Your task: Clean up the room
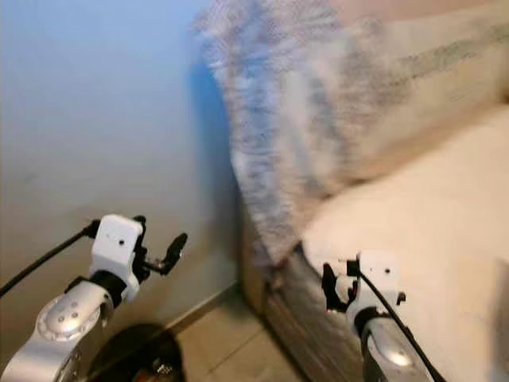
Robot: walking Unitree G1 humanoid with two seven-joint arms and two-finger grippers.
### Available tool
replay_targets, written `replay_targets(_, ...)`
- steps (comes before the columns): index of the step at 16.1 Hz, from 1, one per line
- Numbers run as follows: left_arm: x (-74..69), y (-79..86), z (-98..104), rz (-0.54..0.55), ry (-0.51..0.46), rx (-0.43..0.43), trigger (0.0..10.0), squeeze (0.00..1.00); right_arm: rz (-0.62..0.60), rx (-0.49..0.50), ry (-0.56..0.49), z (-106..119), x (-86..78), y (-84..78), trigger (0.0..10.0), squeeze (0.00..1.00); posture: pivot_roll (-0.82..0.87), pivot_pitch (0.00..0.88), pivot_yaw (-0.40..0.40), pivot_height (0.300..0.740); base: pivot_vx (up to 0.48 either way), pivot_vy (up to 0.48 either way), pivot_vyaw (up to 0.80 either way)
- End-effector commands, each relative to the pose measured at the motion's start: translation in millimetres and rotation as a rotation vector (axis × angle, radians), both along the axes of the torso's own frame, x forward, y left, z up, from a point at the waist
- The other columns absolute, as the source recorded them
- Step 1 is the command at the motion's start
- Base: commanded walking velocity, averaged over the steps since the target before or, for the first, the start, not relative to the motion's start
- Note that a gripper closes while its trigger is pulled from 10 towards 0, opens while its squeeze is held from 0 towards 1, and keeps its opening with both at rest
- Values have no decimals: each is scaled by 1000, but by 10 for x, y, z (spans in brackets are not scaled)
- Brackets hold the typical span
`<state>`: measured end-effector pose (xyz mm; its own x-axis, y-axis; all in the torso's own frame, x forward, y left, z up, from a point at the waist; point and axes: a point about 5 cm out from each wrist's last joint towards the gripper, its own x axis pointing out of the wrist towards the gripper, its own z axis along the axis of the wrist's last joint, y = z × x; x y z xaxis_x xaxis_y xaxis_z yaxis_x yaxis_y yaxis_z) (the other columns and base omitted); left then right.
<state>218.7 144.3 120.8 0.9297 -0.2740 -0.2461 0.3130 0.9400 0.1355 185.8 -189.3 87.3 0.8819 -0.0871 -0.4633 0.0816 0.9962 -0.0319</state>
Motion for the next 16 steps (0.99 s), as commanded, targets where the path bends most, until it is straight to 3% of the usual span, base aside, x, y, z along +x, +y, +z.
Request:
replay_targets(1,10,53,-26,16,12,20,10000,0,-6,12,7,10,-2,28,10000,0,-46,0,33,740,0,-480,-800)
replay_targets(8,69,85,-2,25,-9,19,10000,0,-12,16,2,32,35,33,10000,0,-51,0,43,740,0,-464,-800)
replay_targets(11,109,166,43,113,-32,-13,10000,0,-4,9,-12,65,91,35,10000,0,-50,0,42,740,0,0,-800)
replay_targets(16,146,211,61,141,-39,-64,10000,0,43,-27,-40,117,237,48,10000,0,-56,0,39,740,174,0,-796)
